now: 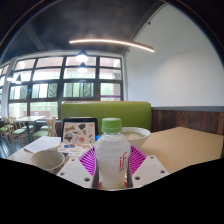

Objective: Pour water

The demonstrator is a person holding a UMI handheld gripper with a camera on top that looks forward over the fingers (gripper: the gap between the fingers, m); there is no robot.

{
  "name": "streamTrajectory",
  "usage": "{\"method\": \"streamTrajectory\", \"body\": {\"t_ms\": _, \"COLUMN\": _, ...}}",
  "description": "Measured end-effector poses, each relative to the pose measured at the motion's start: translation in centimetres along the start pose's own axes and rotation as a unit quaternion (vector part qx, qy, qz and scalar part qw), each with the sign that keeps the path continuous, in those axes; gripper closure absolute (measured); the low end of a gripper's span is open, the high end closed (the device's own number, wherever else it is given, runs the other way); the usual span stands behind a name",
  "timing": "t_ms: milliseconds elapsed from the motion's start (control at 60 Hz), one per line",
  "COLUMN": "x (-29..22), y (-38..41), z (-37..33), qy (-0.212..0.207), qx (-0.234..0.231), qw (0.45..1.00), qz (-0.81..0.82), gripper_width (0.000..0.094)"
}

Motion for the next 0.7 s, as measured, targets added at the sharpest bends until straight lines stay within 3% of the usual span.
{"method": "streamTrajectory", "body": {"t_ms": 150, "x": -0.2, "y": 1.0, "z": -0.8, "qy": 0.007, "qx": 0.002, "qw": 1.000, "qz": 0.005, "gripper_width": 0.0545}}
{"method": "streamTrajectory", "body": {"t_ms": 283, "x": -0.2, "y": 1.0, "z": -0.7, "qy": 0.012, "qx": 0.005, "qw": 1.000, "qz": 0.008, "gripper_width": 0.0466}}
{"method": "streamTrajectory", "body": {"t_ms": 367, "x": -0.1, "y": 0.8, "z": -1.0, "qy": 0.024, "qx": 0.006, "qw": 1.000, "qz": 0.013, "gripper_width": 0.0377}}
{"method": "streamTrajectory", "body": {"t_ms": 483, "x": 0.7, "y": 0.9, "z": -2.1, "qy": 0.058, "qx": -0.001, "qw": 0.998, "qz": 0.011, "gripper_width": 0.0082}}
{"method": "streamTrajectory", "body": {"t_ms": 550, "x": 0.0, "y": 1.0, "z": -3.7, "qy": 0.057, "qx": -0.010, "qw": 0.998, "qz": 0.020, "gripper_width": 0.0124}}
{"method": "streamTrajectory", "body": {"t_ms": 700, "x": -2.2, "y": 0.5, "z": -8.8, "qy": 0.057, "qx": 0.001, "qw": 0.998, "qz": 0.015, "gripper_width": 0.0126}}
Point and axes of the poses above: the point between the fingertips, and its own axes, seen from behind it with the camera up: y to the left, x down, z forward, the way the camera looks, the point moved 2 cm from there along -z, backward, against the way the camera looks, and after that the axes turned 4 degrees about -y, right-handed, at the moved point
